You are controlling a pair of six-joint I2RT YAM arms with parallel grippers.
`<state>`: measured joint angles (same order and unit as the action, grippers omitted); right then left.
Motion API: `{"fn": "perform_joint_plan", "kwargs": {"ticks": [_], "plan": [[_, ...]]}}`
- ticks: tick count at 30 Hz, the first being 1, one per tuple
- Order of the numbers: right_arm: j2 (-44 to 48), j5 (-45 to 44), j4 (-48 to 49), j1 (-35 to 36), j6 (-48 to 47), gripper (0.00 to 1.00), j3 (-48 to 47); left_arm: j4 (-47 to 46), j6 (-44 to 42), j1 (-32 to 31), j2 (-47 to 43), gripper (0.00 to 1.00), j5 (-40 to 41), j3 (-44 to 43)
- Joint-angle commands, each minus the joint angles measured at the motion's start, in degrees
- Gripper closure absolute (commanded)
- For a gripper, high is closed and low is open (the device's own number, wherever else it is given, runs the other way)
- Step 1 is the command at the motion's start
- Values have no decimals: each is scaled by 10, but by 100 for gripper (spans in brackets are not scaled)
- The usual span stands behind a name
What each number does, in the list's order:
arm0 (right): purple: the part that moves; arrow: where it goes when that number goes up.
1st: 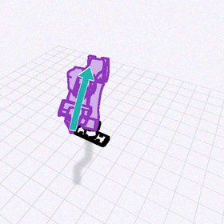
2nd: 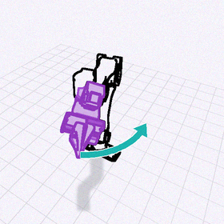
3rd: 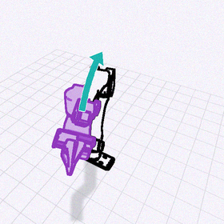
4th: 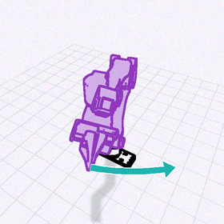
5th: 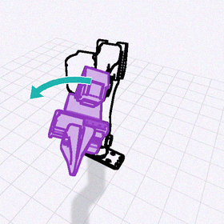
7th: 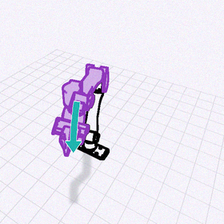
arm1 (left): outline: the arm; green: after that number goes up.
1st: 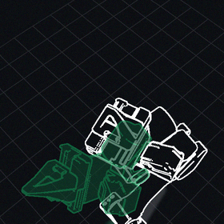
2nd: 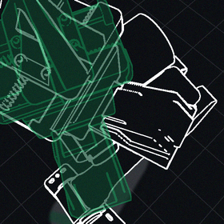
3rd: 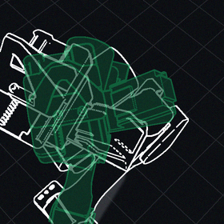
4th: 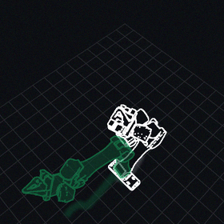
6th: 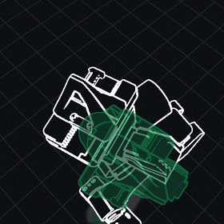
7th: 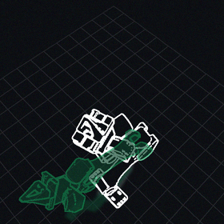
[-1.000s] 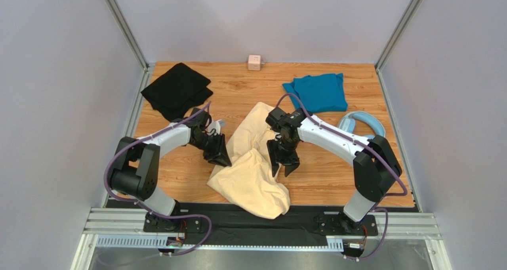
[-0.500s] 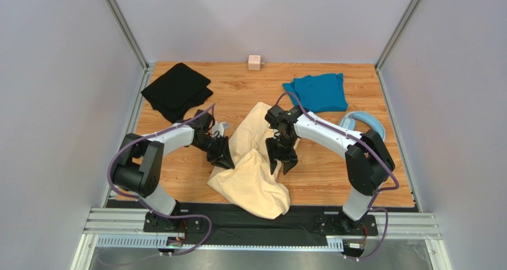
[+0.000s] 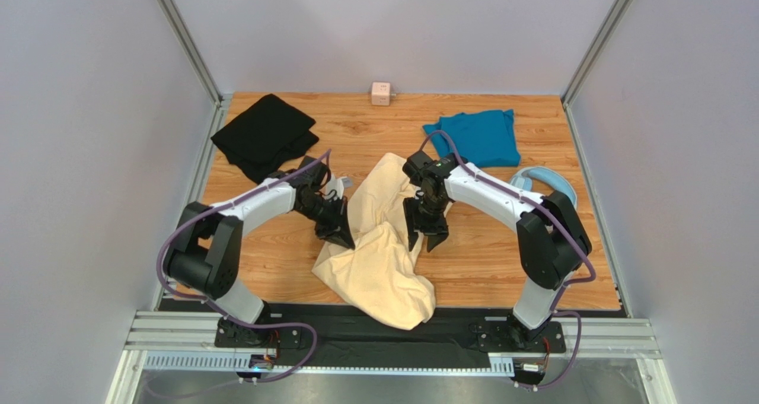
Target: Fold and stack the t-shirts
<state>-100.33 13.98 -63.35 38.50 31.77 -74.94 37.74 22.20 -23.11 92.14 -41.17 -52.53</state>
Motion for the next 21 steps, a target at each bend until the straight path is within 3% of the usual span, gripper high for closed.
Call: {"fn": "perform_joint_plan", "kwargs": {"ticks": [1, 4, 13, 21], "plan": [[-12, -46, 40, -19, 8, 51, -13, 72, -5, -1, -78, 100, 27, -52], [-57, -63, 46, -30, -6, 52, -54, 134, -9, -1, -127, 100, 21, -55], [-190, -69, 35, -58, -21, 53, -197, 340, -14, -1, -249, 100, 103, -56], [-298, -59, -17, -77, -21, 53, -289, 322, 75, -2, -335, 100, 109, 9]]}}
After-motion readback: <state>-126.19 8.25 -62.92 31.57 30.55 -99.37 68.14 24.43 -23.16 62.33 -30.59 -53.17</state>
